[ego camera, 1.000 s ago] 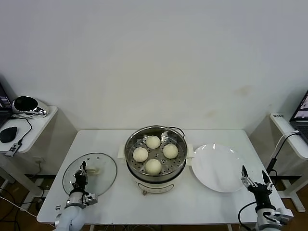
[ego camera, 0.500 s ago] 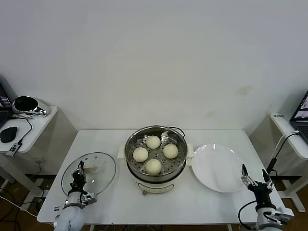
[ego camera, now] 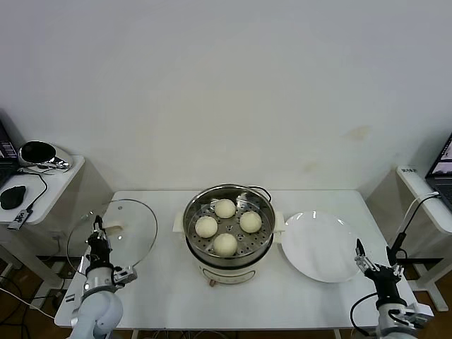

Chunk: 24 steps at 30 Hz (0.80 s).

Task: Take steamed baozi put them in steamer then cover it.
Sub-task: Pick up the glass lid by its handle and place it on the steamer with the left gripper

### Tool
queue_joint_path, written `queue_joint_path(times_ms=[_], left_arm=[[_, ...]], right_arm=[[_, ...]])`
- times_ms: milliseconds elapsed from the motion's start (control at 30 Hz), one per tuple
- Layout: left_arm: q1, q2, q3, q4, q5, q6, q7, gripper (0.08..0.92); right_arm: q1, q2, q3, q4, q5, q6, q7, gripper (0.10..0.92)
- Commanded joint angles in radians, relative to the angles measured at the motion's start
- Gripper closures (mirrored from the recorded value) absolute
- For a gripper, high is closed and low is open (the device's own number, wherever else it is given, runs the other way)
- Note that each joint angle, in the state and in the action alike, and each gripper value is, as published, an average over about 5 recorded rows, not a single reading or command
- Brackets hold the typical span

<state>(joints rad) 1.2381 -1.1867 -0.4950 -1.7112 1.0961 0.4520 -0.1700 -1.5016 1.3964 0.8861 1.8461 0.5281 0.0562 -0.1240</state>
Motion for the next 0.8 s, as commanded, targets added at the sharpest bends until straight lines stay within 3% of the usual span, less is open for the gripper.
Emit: queue_joint_path(times_ms=[33, 267, 633, 800], left_arm=[[-0.054, -0.04, 0.058, -0.319, 0.177, 0.271, 0.281, 0.852], [-0.193, -0.122, 0.278, -0.358, 0.309, 0.325, 0.436, 0.852], [-0.322, -0.313, 0.534, -0.187, 0.417, 0.326, 0.465, 0.852], [-0.364, -0.355, 0.632, -0.162, 0.352, 0.327, 0.503, 0.852]], right_arm=[[0.005, 0.009, -0.002, -0.003, -0.026, 0.002, 0.002, 0.203], [0.023, 0.007, -0.002, -0.04, -0.058, 0.013, 0.006, 0.203], [0.035, 0.017, 0.007, -0.067, -0.073, 0.019, 0.005, 0.203], [0.04, 0.026, 0.005, -0.079, -0.082, 0.022, 0.004, 0.203]])
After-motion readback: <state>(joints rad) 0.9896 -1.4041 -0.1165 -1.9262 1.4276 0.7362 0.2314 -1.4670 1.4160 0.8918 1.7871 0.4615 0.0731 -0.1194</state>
